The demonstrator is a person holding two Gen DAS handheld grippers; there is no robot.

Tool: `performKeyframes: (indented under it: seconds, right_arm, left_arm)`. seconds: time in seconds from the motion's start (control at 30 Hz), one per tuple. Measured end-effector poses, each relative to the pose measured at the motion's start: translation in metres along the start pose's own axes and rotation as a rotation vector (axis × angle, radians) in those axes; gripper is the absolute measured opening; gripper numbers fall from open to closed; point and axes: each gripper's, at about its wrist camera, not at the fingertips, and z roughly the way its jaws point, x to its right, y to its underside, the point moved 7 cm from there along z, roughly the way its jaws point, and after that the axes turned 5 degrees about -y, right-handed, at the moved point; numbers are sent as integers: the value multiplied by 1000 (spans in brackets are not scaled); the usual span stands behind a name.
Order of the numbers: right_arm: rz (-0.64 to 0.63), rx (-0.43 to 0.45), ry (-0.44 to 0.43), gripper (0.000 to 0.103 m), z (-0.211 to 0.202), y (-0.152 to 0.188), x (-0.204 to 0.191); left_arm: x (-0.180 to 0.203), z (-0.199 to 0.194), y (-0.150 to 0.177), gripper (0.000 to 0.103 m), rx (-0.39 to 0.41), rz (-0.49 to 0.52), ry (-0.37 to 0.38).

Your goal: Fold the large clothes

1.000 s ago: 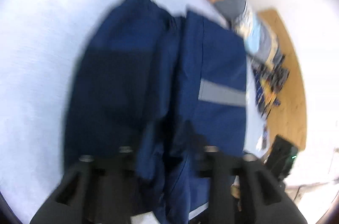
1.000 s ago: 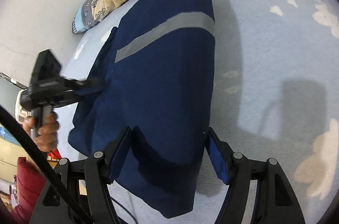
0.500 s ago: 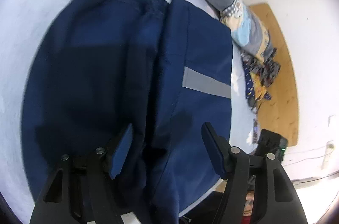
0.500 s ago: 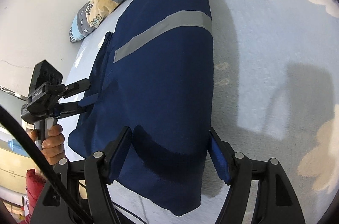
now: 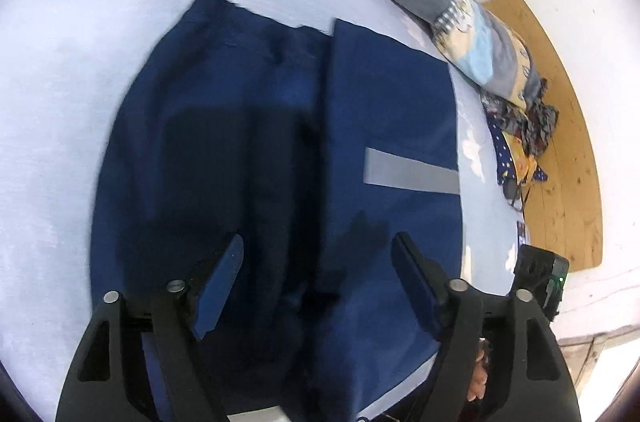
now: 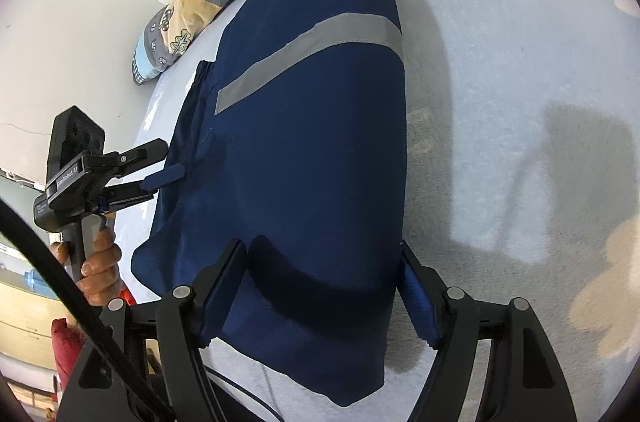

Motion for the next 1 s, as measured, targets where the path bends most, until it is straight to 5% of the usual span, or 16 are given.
performKeyframes:
  seconds: [0.13, 0.3, 0.37, 0.43, 0.63, 1.0]
  right_arm:
    - [-1, 2, 7, 79, 0, 0, 0]
    - [-2, -2, 6, 79, 1, 0, 1]
    - [3, -4, 4, 79, 2, 1, 2]
    - [5, -6, 10, 79, 3, 1, 3]
    - [18, -5, -7, 79, 0, 1, 3]
    - [-7, 129, 27, 79, -41, -11, 2]
  left_arm:
    - [-9, 16, 4, 84, -48, -24, 22]
    - [28, 37, 4, 84, -89, 31, 81]
    - [41, 43, 3, 69, -84, 54, 69]
    - [42, 52, 3, 18, -80, 72, -27]
    - [48, 32, 6, 8, -2, 100, -45]
    - [62, -31, 7, 7, 131, 124, 1]
